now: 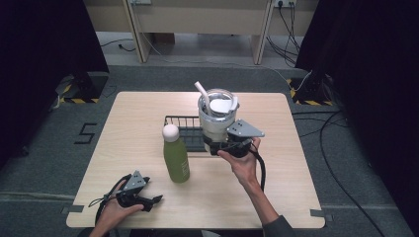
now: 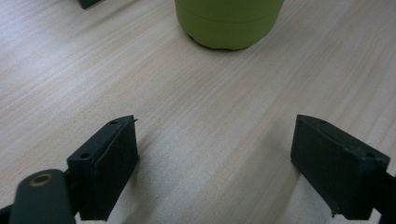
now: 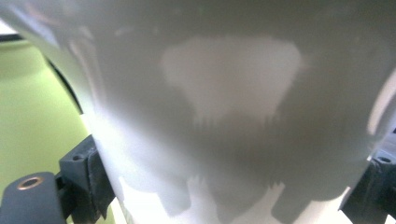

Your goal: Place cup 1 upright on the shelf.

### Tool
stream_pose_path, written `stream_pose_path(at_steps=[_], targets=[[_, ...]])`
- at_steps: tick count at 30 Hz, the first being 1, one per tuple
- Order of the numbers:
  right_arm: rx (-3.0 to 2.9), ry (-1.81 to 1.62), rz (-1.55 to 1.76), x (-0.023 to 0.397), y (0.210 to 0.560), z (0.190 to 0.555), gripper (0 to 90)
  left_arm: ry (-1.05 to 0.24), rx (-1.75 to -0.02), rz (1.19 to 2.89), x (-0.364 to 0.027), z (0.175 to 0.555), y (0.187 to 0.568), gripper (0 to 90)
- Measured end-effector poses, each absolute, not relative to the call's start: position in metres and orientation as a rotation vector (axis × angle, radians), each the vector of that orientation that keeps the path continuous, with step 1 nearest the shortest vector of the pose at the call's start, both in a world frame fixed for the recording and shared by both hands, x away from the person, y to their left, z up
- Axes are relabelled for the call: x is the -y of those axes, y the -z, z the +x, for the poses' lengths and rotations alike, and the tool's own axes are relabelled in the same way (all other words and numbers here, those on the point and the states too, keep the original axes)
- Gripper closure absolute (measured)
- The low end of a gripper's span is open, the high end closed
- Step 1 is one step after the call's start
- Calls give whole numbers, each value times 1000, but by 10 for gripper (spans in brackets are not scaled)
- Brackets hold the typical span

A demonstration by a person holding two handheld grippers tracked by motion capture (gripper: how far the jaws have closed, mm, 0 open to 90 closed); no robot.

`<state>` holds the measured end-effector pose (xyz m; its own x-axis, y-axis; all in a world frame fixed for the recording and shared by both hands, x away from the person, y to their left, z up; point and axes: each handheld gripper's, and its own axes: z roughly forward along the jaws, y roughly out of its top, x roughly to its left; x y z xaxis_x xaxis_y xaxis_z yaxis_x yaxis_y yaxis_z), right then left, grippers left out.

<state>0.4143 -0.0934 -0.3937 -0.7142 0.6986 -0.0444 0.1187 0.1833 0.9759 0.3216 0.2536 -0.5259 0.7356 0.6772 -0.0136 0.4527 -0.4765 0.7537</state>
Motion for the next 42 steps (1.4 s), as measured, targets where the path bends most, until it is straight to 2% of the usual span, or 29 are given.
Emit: stream_pose_path(at_steps=[15, 42], targets=[[-1965, -1537, 802, 79, 382, 454, 108, -367, -849, 2153, -254, 322, 526, 142], [-1921, -1507, 863, 75, 405, 497, 108, -367, -847, 2157, -254, 322, 526, 143]])
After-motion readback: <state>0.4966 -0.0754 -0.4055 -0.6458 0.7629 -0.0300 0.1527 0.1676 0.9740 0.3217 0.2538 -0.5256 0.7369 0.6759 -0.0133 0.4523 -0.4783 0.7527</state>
